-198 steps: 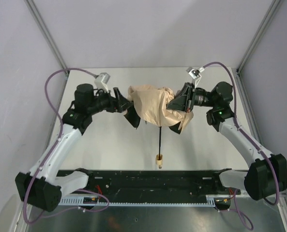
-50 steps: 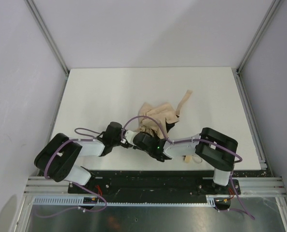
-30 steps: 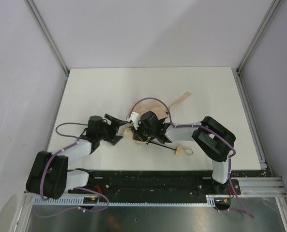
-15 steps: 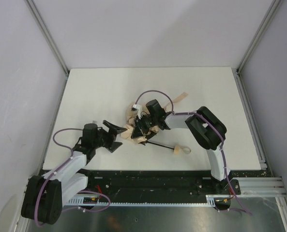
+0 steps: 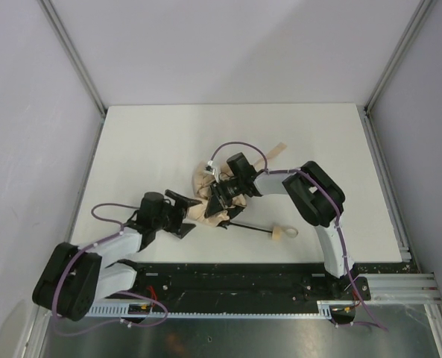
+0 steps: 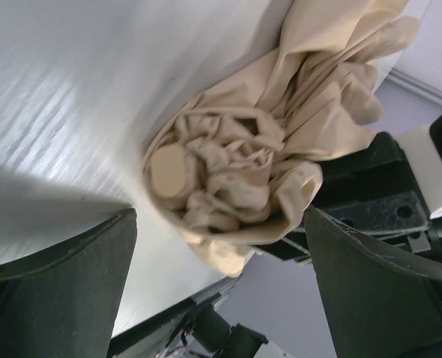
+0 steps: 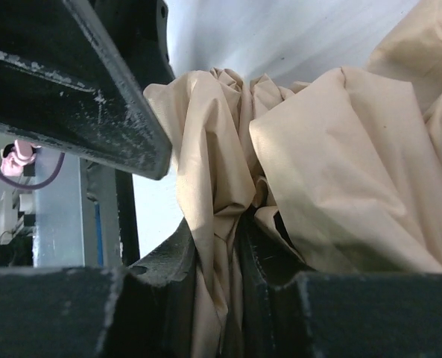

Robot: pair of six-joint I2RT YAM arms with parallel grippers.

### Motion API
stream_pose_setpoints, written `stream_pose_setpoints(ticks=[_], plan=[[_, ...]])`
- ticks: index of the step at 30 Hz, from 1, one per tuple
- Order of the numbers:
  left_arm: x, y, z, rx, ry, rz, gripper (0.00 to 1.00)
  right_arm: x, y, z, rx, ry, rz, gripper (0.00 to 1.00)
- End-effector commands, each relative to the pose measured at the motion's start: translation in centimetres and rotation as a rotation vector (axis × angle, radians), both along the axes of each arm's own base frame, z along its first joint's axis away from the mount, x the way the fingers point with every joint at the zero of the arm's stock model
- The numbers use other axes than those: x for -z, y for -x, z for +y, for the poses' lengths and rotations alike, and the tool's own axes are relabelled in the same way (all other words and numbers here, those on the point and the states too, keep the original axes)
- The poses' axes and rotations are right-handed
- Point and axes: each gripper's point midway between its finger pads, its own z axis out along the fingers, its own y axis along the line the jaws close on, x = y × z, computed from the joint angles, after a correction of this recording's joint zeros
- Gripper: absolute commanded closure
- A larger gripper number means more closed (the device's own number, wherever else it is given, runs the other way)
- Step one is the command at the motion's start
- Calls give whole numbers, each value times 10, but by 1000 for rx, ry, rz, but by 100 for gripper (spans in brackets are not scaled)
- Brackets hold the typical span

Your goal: Put away the umbrella

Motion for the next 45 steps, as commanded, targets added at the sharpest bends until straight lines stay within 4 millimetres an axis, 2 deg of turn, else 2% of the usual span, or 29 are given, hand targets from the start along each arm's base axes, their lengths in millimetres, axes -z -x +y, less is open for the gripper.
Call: stream_pose_setpoints(ticks=[1,4,11,14,16,17,20,21,22,27,29,31,33,37,39,45], plan=[[2,-22,0,-43,-85,-36,3,77,48,-47,35,300,277,100],[23,-17,4,-59,-175,7,7,74,47,-45,26,296,270,100],[67,1,28,-55,-381,69,38,62,51,-38,-13,263,238,100],[71,-1,35,-55,-424,37,56,58,56,-36,-45,247,222,100],[69,-3,37,-52,-436,1,79,55,60,-36,-70,244,199,100],[68,-3,38,-53,-440,-10,86,53,60,-36,-78,242,179,100],[66,-4,40,-32,-461,-32,97,38,55,-34,-74,230,124,100],[66,-3,39,-24,-462,-29,98,32,51,-33,-63,227,102,99],[67,-1,38,-20,-453,-21,99,26,46,-32,-47,227,80,93],[65,3,35,-17,-426,-8,100,-16,13,-36,80,287,-108,45],[64,3,33,-18,-416,4,100,-36,9,-35,114,321,-231,27],[62,4,30,-15,-403,22,100,-47,7,-33,136,373,-408,18],[58,3,27,-9,-395,38,100,-45,8,-31,148,431,-587,11],[52,4,20,-9,-348,61,100,-31,8,-26,214,524,-824,8],[51,7,17,-7,-325,80,100,-19,9,-23,250,564,-881,9],[48,15,7,10,-261,133,100,37,3,-39,278,701,-867,27]])
